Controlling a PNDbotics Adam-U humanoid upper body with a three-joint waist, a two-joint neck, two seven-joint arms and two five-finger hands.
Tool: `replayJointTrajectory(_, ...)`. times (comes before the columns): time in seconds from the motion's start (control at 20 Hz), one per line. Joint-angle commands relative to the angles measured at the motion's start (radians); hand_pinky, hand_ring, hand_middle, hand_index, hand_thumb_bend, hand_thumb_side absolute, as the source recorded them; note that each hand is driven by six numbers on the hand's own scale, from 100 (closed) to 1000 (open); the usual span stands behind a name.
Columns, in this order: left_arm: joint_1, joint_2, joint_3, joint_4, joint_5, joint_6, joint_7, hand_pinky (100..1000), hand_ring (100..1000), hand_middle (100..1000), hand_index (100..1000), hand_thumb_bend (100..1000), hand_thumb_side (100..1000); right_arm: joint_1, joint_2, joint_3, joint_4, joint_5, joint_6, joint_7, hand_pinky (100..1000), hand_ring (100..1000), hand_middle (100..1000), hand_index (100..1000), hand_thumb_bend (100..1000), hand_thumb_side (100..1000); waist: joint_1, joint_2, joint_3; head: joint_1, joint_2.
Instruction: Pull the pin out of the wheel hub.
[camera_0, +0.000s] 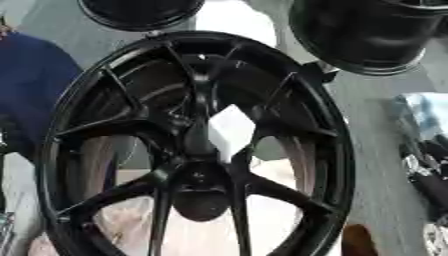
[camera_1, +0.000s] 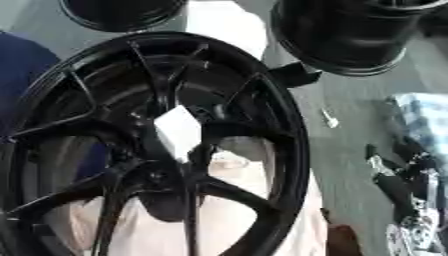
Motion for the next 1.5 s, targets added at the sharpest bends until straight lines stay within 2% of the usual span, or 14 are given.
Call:
replayJointTrajectory(0.05, -0.013, 0.021, 0.002, -0.018, -0.002, -0.002, -0.003, 599, 652, 594, 707, 100, 759, -0.004, -0.021, -0.003, -0.014, 0.029, -0.002, 0.005, 705, 862, 711, 786, 388, 100, 0.005, -0.019, -0.002, 0.002, -0.013)
replayJointTrajectory(0.2, -0.013, 0.02, 0.002, -0.018, -0.003, -0.002, -0.003, 599, 652, 594, 707, 100, 759, -0.005, -0.02, -0.004, -0.014, 0.031, 0.008, -0.002, 704, 859, 706, 782, 400, 100, 0.004, -0.02, 0.001, 0.004, -0.011)
replayJointTrajectory(0.3, -0.013, 0.02, 0.005, -0.018, -0.002, -0.001, 0.0, 599, 652, 594, 706, 100, 759, -0.012, -0.022, -0.005, -0.018, 0.023, 0.021, -0.01, 701, 849, 694, 778, 523, 100, 0.002, -0.02, 0.007, 0.015, -0.013)
replayJointTrajectory(0.35, -0.013, 0.02, 0.007, -0.017, -0.001, -0.001, 0.002, 598, 652, 593, 706, 100, 759, -0.017, -0.023, -0.006, -0.024, 0.016, 0.029, -0.019, 701, 841, 679, 774, 516, 111, 0.001, -0.021, 0.009, 0.019, -0.011)
replayJointTrajectory(0.4, -0.013, 0.02, 0.011, -0.016, 0.0, -0.001, 0.005, 598, 652, 593, 706, 100, 759, -0.022, -0.027, -0.009, -0.031, 0.008, 0.04, -0.03, 698, 831, 665, 768, 507, 168, 0.001, -0.022, 0.011, 0.023, -0.009)
replayJointTrajectory(0.5, -0.011, 0.021, 0.017, -0.014, 0.004, -0.001, 0.011, 598, 652, 593, 706, 100, 760, -0.027, -0.037, -0.015, -0.056, -0.008, 0.064, -0.06, 692, 820, 650, 761, 489, 224, -0.001, -0.024, 0.012, 0.034, -0.008)
replayJointTrajectory(0.6, -0.005, 0.026, 0.021, -0.011, 0.007, -0.001, 0.015, 598, 652, 593, 706, 100, 760, -0.021, -0.057, -0.018, -0.093, -0.012, 0.091, -0.09, 692, 822, 659, 761, 474, 265, -0.004, -0.029, 0.008, 0.038, -0.001)
replayJointTrajectory(0.75, 0.005, 0.037, 0.022, -0.007, 0.006, 0.0, 0.016, 596, 652, 592, 706, 100, 760, 0.002, -0.124, -0.015, -0.167, 0.013, 0.122, -0.094, 697, 822, 667, 760, 496, 249, -0.009, -0.04, -0.002, 0.039, 0.014)
replayJointTrajectory(0.9, 0.009, 0.04, 0.023, -0.002, 0.005, 0.001, 0.017, 595, 651, 592, 706, 100, 760, 0.031, -0.194, -0.003, -0.25, 0.048, 0.15, -0.056, 711, 814, 656, 755, 528, 206, -0.014, -0.051, -0.006, 0.039, 0.059)
replayJointTrajectory(1.05, 0.014, 0.046, 0.022, 0.006, 0.003, 0.002, 0.015, 595, 651, 592, 706, 100, 762, 0.066, -0.265, 0.043, -0.33, 0.091, 0.129, -0.011, 736, 810, 657, 758, 570, 164, -0.024, -0.064, -0.008, 0.044, 0.101)
replayJointTrajectory(1.3, 0.019, 0.055, 0.02, 0.015, 0.001, 0.002, 0.012, 595, 652, 592, 706, 100, 764, 0.124, -0.408, 0.09, -0.474, 0.179, 0.113, 0.077, 790, 819, 680, 778, 613, 138, -0.039, -0.077, -0.01, 0.034, 0.123)
replayJointTrajectory(1.35, 0.02, 0.057, 0.02, 0.016, 0.0, 0.002, 0.012, 595, 652, 592, 706, 100, 764, 0.131, -0.435, 0.096, -0.501, 0.195, 0.114, 0.094, 797, 821, 683, 781, 612, 260, -0.041, -0.079, -0.011, 0.031, 0.123)
replayJointTrajectory(1.4, 0.021, 0.059, 0.02, 0.017, -0.001, 0.002, 0.011, 595, 652, 592, 706, 100, 764, 0.137, -0.462, 0.1, -0.526, 0.212, 0.116, 0.11, 808, 822, 687, 785, 608, 137, -0.043, -0.08, -0.011, 0.027, 0.123)
replayJointTrajectory(1.5, 0.023, 0.063, 0.019, 0.017, -0.003, 0.002, 0.009, 595, 652, 592, 706, 100, 764, 0.137, -0.513, 0.115, -0.547, 0.243, 0.106, 0.142, 833, 827, 701, 794, 604, 144, -0.05, -0.083, -0.011, 0.019, 0.122)
